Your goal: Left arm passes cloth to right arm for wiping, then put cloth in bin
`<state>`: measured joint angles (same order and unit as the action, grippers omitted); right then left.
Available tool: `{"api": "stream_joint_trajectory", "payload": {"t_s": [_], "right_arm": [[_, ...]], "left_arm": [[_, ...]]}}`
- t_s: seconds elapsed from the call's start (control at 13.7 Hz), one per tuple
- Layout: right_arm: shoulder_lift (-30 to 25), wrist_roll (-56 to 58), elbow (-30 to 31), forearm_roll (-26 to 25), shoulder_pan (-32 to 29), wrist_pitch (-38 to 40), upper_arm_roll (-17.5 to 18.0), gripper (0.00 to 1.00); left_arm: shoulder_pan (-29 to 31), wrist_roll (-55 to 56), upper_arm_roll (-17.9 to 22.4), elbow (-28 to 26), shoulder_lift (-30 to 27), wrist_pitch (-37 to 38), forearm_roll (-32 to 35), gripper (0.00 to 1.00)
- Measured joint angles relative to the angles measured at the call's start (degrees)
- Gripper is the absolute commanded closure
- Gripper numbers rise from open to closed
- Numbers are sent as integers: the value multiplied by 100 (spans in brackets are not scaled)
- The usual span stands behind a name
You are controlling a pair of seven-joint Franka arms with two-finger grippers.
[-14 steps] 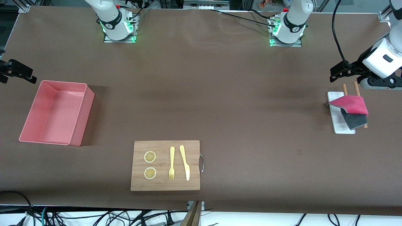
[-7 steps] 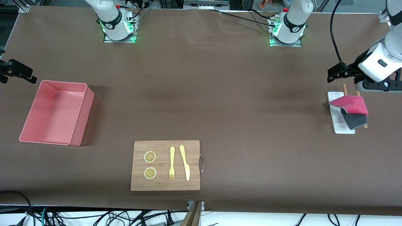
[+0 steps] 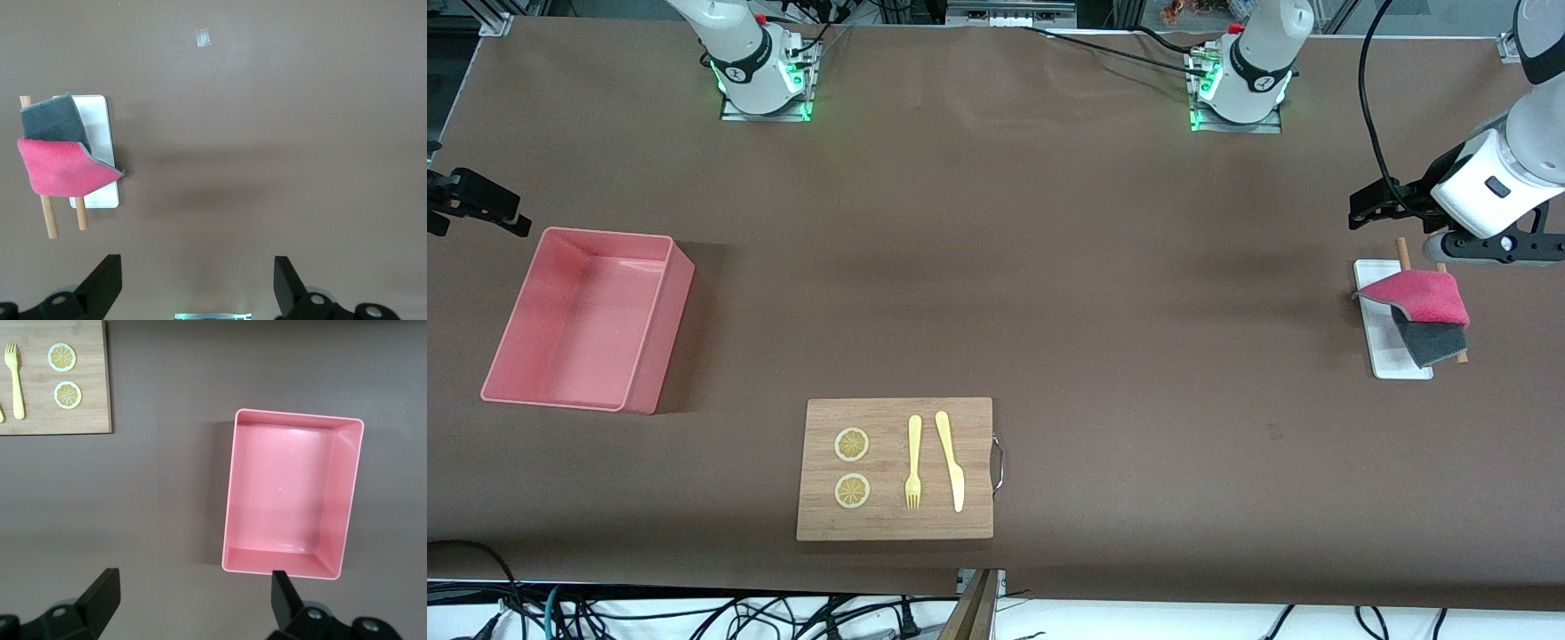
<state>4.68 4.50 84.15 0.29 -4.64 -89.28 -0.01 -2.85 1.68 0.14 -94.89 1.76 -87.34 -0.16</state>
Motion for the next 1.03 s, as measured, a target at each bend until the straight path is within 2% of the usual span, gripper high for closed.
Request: {"api": "stream_joint_trajectory", "payload": {"t_s": [0.59,0.73,1.03], "right_arm": [[0,1,0,0,0,0,0,0],[0,1,0,0,0,0,0,0],[1,1,0,0,0,0,0,0]], "left_arm": [[10,0,15,51,254,-5,2,0],[13,45,20,52,344,-16,288,0],[66,1327,51,10,777,-84,915,0]]}}
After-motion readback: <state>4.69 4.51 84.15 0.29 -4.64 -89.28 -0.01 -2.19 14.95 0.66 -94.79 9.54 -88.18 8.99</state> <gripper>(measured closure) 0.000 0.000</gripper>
